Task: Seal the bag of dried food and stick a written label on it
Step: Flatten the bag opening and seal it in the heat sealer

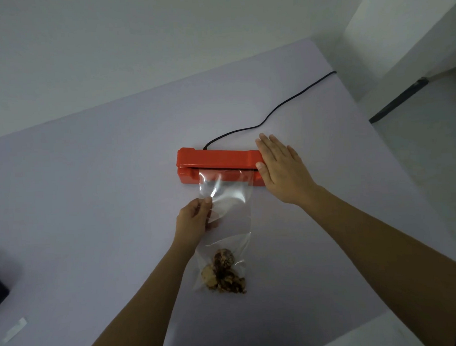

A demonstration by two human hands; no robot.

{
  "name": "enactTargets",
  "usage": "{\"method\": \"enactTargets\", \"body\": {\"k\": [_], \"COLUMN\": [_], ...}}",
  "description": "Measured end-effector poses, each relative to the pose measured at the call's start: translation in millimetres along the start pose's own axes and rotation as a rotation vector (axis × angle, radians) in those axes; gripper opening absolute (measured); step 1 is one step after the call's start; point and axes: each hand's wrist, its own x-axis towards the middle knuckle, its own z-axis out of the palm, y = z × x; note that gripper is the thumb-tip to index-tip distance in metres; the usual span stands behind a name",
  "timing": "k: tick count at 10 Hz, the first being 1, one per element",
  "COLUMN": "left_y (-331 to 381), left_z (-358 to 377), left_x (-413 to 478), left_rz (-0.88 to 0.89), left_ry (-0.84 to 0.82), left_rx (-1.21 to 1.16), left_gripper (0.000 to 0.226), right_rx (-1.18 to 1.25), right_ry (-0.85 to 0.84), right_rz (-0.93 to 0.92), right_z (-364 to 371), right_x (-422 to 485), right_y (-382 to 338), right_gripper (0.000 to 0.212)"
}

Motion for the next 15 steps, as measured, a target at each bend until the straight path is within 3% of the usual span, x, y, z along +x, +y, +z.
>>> {"method": "enactTargets", "body": {"k": [4, 15], "left_y": [0.1, 3.6], "left_z": [-6.8, -2.3], "left_x": [1.6, 0.5], "left_rz": [0.103, 0.088], "left_ry": [-0.062, -0.035], "left_rx": [0.041, 0.002], "left_gripper": [0.039, 0.038], "right_rx": [0.026, 0.047], "right_ry": [0.028, 0.011], "right_rz": [-0.020, -0.040], "right_z": [4.2, 2.4], "right_x": [3.9, 3.2], "right_y": [-0.2, 0.9], "right_gripper": [0.066, 0.066]}}
